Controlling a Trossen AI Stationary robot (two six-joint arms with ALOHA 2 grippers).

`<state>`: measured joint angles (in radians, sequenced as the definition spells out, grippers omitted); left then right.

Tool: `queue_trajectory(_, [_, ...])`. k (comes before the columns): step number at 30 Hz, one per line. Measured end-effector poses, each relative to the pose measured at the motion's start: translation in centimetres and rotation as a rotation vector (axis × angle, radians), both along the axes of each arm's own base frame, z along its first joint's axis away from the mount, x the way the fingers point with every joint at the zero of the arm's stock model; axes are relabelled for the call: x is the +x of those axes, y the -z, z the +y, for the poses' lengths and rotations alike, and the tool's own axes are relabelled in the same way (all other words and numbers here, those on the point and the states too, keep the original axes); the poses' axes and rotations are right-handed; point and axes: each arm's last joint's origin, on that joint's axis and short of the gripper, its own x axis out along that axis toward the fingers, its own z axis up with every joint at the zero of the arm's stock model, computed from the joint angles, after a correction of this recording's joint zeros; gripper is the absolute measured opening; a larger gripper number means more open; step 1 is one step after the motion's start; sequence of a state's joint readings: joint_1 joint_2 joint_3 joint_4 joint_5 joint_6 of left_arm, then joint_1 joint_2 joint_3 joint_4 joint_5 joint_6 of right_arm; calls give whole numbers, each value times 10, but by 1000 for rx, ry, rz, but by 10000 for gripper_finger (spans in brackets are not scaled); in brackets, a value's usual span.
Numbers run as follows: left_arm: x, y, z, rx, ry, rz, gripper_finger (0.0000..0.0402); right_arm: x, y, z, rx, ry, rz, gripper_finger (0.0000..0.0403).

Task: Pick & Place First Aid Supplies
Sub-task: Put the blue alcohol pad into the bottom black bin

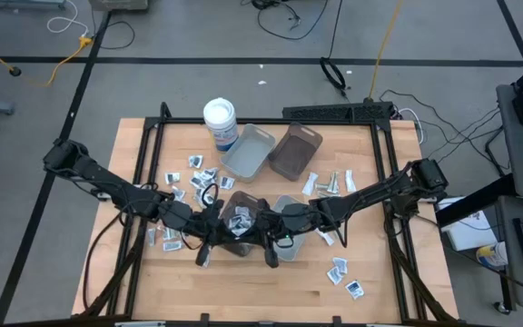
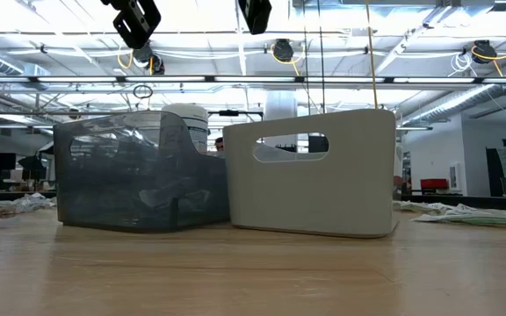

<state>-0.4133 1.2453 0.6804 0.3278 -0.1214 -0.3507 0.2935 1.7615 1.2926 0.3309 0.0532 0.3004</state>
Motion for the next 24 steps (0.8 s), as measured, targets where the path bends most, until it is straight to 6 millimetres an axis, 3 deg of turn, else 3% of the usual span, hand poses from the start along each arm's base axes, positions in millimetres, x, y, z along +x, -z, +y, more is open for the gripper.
queue_trajectory(6, [-1, 7, 3, -17, -64, 76, 1, -2, -2, -4, -13, 3, 17, 89])
queue_trajectory(13, [-2, 19, 14, -97, -126, 240, 1, -15, -25, -12, -74, 72, -20, 168])
queue_trajectory(18, [-1, 28, 30, -201, -217, 368, 1, -22, -39, -15, -101, 72, -67, 190])
queue_trajectory(24, [-2, 38, 55, -355, -305, 542, 0, -24, -40, -13, -110, 62, -64, 187])
